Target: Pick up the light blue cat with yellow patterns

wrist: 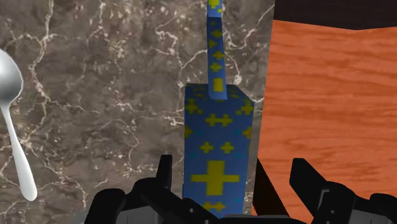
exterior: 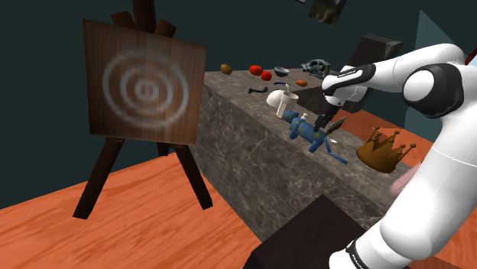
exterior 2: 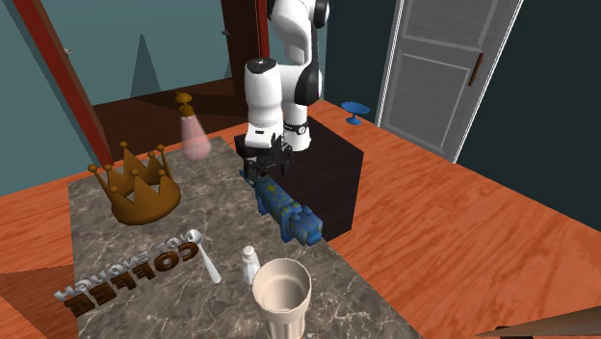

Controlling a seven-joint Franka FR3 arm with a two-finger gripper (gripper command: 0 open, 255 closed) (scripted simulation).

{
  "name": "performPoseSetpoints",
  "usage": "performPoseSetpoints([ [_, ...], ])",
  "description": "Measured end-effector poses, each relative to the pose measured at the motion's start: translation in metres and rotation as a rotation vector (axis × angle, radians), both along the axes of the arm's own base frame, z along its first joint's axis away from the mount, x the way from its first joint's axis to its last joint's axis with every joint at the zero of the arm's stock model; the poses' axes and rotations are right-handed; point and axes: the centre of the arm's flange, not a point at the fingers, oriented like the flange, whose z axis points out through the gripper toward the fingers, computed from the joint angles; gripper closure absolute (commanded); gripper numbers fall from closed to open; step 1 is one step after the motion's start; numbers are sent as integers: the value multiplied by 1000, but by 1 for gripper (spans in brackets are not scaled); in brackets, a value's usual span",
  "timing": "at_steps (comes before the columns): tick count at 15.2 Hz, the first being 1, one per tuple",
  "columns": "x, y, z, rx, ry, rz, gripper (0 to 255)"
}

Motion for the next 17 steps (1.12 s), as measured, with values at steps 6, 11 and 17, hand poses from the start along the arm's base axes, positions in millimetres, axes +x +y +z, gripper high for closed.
performPoseSetpoints([
  [6,3,-9,-34,-2,2,0,0],
  [11,2,-9,-46,-3,1,0,255],
  [17,2,-9,-46,-4,0,0,255],
])
